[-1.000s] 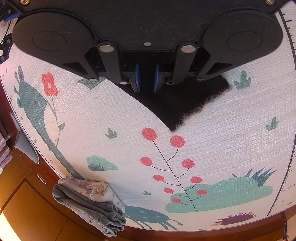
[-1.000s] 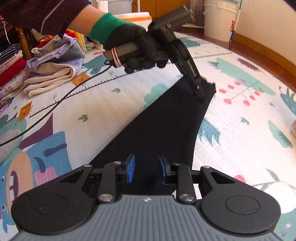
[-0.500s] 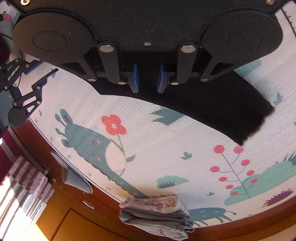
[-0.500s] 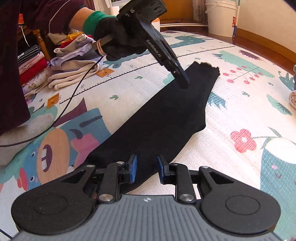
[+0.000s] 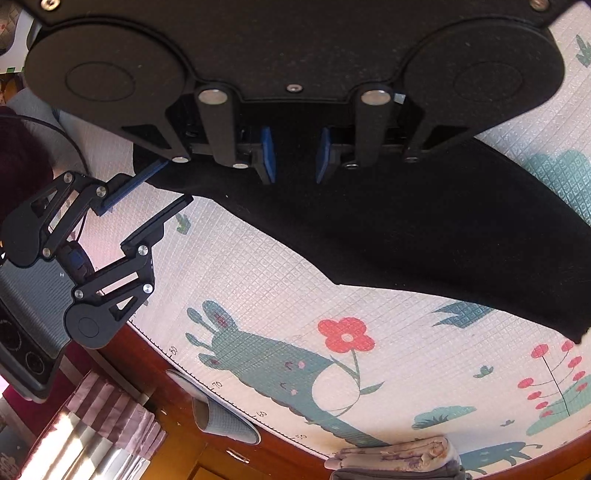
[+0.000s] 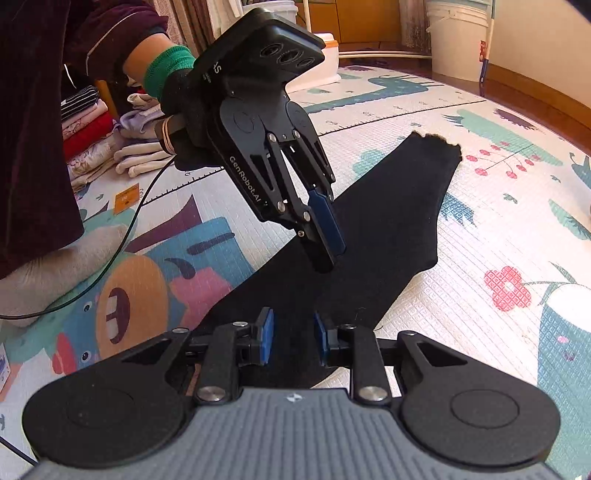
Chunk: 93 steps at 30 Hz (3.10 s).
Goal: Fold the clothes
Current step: 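Smooth the folded leggings with the right tool while the left tool holds the cuffs, then open the left tool and release the leg cuffs onto the mat, then grasp the cuff end of the black leggings strip with the left tool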
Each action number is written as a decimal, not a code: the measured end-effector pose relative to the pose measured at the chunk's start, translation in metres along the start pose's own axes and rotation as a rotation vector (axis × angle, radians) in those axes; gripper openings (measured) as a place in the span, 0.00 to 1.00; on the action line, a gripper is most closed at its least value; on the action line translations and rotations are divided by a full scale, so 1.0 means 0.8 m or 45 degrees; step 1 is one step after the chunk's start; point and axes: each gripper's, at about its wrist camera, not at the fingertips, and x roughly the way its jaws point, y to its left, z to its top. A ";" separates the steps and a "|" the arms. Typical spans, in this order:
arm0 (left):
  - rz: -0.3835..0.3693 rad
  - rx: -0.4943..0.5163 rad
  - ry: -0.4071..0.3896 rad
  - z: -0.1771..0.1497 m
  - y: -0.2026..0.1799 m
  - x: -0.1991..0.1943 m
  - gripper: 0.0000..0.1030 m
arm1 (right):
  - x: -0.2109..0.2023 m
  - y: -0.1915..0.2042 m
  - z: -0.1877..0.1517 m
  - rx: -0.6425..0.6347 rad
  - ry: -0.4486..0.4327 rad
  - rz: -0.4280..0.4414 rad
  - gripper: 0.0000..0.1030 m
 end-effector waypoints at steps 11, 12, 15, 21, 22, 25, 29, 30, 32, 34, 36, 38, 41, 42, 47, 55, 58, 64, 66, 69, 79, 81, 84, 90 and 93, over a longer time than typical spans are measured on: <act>0.030 -0.049 -0.052 -0.023 0.018 -0.002 0.13 | 0.023 0.008 -0.024 0.150 0.053 0.052 0.30; 0.030 -0.049 -0.056 -0.024 0.018 -0.002 0.13 | 0.024 0.005 -0.025 0.178 0.045 0.055 0.30; 0.040 -0.040 -0.067 -0.026 0.016 -0.003 0.13 | 0.010 0.028 -0.006 0.041 0.009 0.044 0.31; 0.025 -0.048 -0.085 -0.029 0.018 -0.003 0.13 | 0.033 0.030 -0.002 0.048 0.111 0.075 0.30; 0.030 -0.045 -0.085 -0.030 0.017 -0.003 0.13 | 0.033 0.030 -0.002 0.048 0.108 0.082 0.30; 0.035 -0.038 -0.086 -0.031 0.013 -0.004 0.13 | 0.033 0.029 0.000 0.047 0.101 0.101 0.31; 0.041 -0.048 -0.085 -0.026 0.010 -0.011 0.17 | 0.017 0.014 0.021 0.048 0.028 0.079 0.29; 0.050 -0.045 -0.096 -0.028 0.009 -0.013 0.18 | 0.012 0.004 0.031 0.051 -0.002 0.047 0.29; 0.071 -0.041 -0.115 -0.033 0.007 -0.016 0.18 | 0.009 -0.014 0.048 0.032 -0.055 -0.016 0.29; 0.087 -0.055 -0.128 -0.041 0.007 -0.015 0.18 | 0.015 -0.038 0.064 0.007 -0.096 -0.061 0.30; 0.084 -0.102 -0.150 -0.046 0.010 -0.015 0.23 | 0.028 -0.059 0.073 0.018 -0.120 -0.077 0.30; 0.074 -0.137 -0.160 -0.048 0.013 -0.013 0.25 | 0.055 -0.080 0.067 0.054 -0.081 -0.079 0.30; 0.061 -0.136 -0.160 -0.048 0.015 -0.013 0.26 | 0.076 -0.089 0.056 0.050 -0.067 -0.062 0.30; 0.049 -0.148 -0.153 -0.047 0.017 -0.014 0.26 | 0.078 -0.089 0.058 0.055 -0.051 -0.067 0.30; 0.133 -0.196 -0.220 -0.029 0.049 -0.043 0.26 | 0.066 -0.076 0.074 0.087 -0.119 -0.085 0.30; 0.455 -0.216 -0.358 0.066 0.171 -0.031 0.26 | 0.103 -0.111 0.081 0.205 -0.089 -0.135 0.30; 0.465 -0.234 -0.332 0.094 0.203 -0.021 0.29 | 0.103 -0.107 0.078 0.195 -0.082 -0.153 0.31; 0.656 -0.385 -0.335 0.128 0.246 -0.040 0.29 | 0.098 -0.094 0.075 0.194 -0.072 -0.178 0.32; 0.700 -0.413 -0.381 0.127 0.256 -0.056 0.29 | 0.095 -0.090 0.077 0.189 -0.062 -0.190 0.32; 0.625 -0.592 -0.501 0.111 0.270 -0.098 0.29 | 0.088 -0.082 0.076 0.190 -0.066 -0.186 0.33; 0.220 -1.036 -0.548 -0.001 0.293 -0.107 0.31 | 0.079 -0.088 0.111 0.044 -0.081 -0.167 0.32; 0.192 -1.050 -0.551 -0.010 0.290 -0.100 0.31 | 0.082 -0.096 0.129 -0.006 -0.067 -0.158 0.32; 0.155 -1.069 -0.566 -0.015 0.294 -0.092 0.31 | 0.096 -0.112 0.148 -0.043 0.006 -0.148 0.31; 0.125 -1.043 -0.646 -0.016 0.308 -0.086 0.31 | 0.133 -0.146 0.155 -0.016 0.210 -0.120 0.30; 0.073 -1.095 -0.710 -0.033 0.319 -0.080 0.24 | 0.137 -0.144 0.158 -0.013 0.243 -0.118 0.30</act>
